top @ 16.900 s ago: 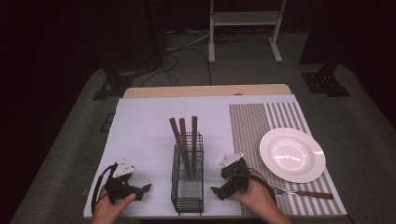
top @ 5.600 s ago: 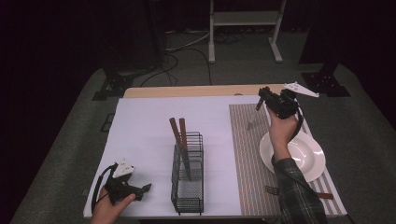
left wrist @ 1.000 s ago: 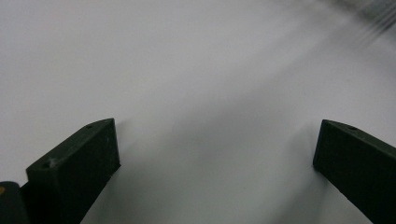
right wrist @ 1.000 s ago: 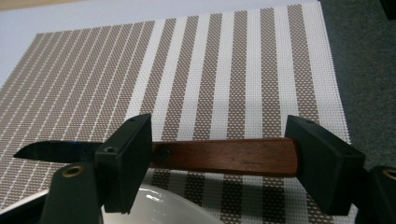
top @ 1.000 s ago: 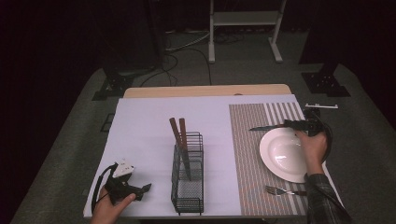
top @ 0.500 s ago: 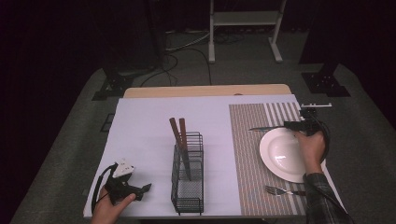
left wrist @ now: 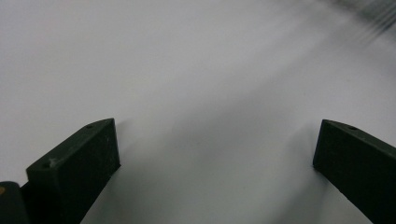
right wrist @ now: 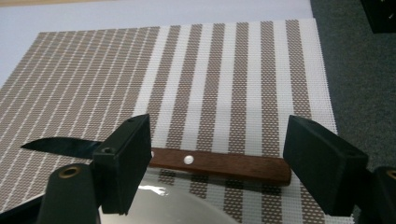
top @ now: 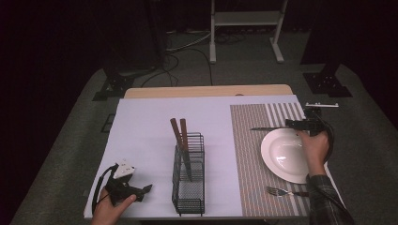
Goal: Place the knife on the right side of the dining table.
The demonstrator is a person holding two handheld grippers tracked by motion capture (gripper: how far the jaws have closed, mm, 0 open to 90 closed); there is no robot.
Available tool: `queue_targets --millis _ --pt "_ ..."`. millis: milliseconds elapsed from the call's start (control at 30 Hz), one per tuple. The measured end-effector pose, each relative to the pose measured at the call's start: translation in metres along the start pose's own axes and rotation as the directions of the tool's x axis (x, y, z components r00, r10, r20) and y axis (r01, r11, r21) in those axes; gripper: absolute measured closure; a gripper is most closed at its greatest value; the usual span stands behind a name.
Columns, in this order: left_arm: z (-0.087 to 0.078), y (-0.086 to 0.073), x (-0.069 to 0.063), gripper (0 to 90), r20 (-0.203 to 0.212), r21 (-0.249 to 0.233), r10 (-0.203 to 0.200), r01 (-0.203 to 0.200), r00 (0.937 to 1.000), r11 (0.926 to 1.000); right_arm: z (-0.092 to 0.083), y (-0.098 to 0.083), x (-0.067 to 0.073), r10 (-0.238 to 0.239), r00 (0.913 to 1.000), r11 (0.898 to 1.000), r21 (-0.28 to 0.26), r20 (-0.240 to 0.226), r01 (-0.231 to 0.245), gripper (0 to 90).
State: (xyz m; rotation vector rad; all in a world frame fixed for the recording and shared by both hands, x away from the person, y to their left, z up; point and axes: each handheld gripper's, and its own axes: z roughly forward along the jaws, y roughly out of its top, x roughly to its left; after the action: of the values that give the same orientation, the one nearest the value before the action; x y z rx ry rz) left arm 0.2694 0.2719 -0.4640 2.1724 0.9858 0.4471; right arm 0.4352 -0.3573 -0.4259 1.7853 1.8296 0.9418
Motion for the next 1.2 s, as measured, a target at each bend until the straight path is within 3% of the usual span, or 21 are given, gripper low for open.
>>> queue_targets --millis 500,733,900,1200 --pt "0.000 0.000 0.000 0.0 0.000 0.001 0.000 0.000 1.0000 1.0000 -0.031 -0.008 0.034 -0.096 0.9927 0.995 -0.030 -0.074 0.094 19.4" --pt "0.000 0.000 0.000 0.0 0.000 0.000 0.000 0.000 1.0000 1.0000 -0.039 -0.017 0.052 -0.144 0.9806 0.990 -0.017 -0.133 0.143 13.0" --pt "0.000 0.000 0.000 0.0 0.001 0.003 0.000 0.000 1.0000 1.0000 -0.049 -0.028 0.076 -0.213 0.9601 0.977 -0.020 -0.181 0.213 9.5" --pt "0.000 0.000 0.000 0.0 0.000 0.003 0.001 -0.001 1.0000 1.0000 -0.058 -0.048 0.114 -0.316 0.9112 0.947 -0.023 -0.265 0.321 1.5"
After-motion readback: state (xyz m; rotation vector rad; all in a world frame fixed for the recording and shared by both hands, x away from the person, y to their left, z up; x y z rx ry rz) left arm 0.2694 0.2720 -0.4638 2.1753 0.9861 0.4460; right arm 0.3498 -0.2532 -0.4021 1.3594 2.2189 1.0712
